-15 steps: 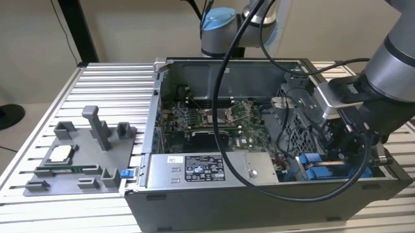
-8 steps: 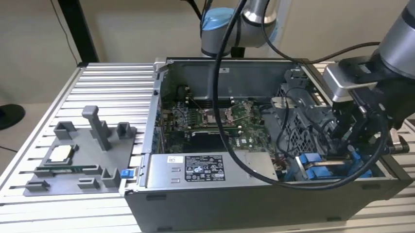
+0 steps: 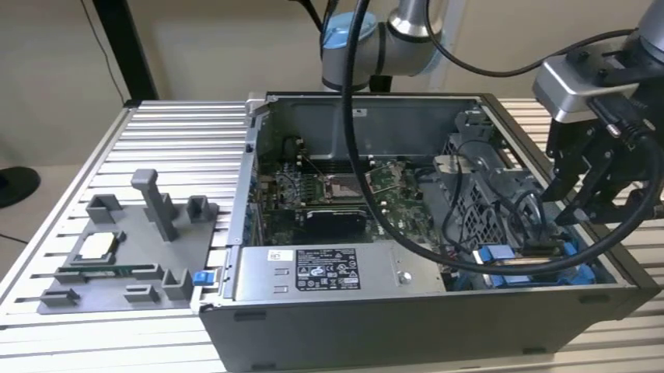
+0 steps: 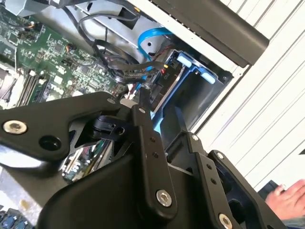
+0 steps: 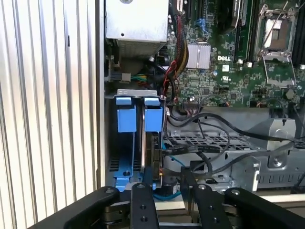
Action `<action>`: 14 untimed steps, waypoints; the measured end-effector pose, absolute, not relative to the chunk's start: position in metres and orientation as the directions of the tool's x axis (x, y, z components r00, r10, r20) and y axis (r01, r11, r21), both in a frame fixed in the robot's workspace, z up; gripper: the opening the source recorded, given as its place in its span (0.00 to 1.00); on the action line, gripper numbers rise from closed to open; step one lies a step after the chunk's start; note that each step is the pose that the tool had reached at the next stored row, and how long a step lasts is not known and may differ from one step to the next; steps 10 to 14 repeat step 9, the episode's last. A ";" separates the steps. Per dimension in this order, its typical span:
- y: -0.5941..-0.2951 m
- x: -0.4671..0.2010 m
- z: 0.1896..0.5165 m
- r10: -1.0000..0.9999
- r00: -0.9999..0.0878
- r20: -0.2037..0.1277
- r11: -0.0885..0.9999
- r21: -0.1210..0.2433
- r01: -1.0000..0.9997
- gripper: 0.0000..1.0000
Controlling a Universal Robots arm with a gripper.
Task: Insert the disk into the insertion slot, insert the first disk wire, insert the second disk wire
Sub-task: 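Insert the second disk wire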
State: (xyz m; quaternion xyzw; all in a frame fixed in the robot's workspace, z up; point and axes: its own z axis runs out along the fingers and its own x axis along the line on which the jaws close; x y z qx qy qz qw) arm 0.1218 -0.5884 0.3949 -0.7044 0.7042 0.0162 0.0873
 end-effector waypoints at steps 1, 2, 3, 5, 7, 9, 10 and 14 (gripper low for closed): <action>-0.588 0.122 0.395 -0.989 0.008 -0.146 0.007 -0.100 -0.995 1.00; -0.588 0.122 0.395 -0.989 0.008 -0.146 0.007 -0.100 -0.995 1.00; -0.588 0.122 0.395 -0.989 0.008 -0.146 0.007 -0.100 -0.995 1.00; -0.588 0.122 0.395 -0.989 0.008 -0.146 0.007 -0.100 -0.995 1.00; -0.588 0.122 0.395 -0.989 0.008 -0.146 0.007 -0.100 -0.995 1.00; -0.588 0.122 0.395 -0.989 0.008 -0.146 0.007 -0.099 -0.995 1.00; -0.588 0.122 0.395 -0.989 0.008 -0.146 0.007 -0.099 -0.995 1.00; -0.588 0.122 0.395 -0.989 0.008 -0.146 0.007 -0.099 -0.995 1.00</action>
